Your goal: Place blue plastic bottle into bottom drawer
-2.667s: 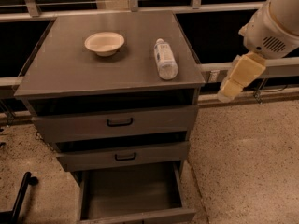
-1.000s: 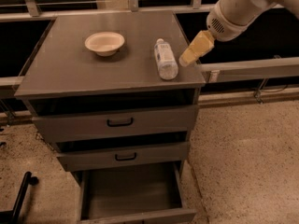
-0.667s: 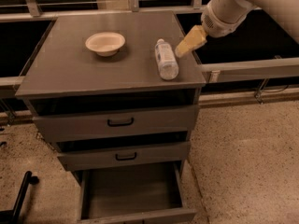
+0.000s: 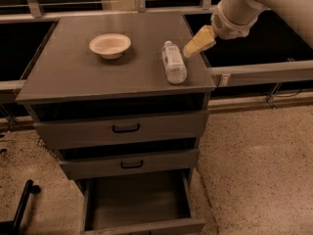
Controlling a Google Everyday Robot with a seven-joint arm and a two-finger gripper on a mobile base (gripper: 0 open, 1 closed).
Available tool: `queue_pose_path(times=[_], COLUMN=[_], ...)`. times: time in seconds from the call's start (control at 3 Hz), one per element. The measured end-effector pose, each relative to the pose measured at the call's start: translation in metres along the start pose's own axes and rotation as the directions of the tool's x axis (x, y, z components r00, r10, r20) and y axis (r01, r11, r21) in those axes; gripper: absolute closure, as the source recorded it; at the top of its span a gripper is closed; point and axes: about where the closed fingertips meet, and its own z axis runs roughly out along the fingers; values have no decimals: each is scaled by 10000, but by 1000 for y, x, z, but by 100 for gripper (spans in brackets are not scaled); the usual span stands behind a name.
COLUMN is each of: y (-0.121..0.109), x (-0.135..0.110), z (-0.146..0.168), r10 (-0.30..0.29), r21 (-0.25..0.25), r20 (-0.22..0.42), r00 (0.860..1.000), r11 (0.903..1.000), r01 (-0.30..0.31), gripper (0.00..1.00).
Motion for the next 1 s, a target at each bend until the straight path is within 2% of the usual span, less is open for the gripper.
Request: queue_pose_path(times=[0.33, 0.67, 1.0], y=[-2, 4, 15], x=[4, 2, -6], z=[2, 11, 21], r10=[468, 1151, 1518], r21=[176, 362, 312], r20=[-174, -361, -365], r00=[9988, 9927, 9877], r11=[9988, 9928, 9881], r01=[-465, -1138, -1507], gripper=[0, 0, 0])
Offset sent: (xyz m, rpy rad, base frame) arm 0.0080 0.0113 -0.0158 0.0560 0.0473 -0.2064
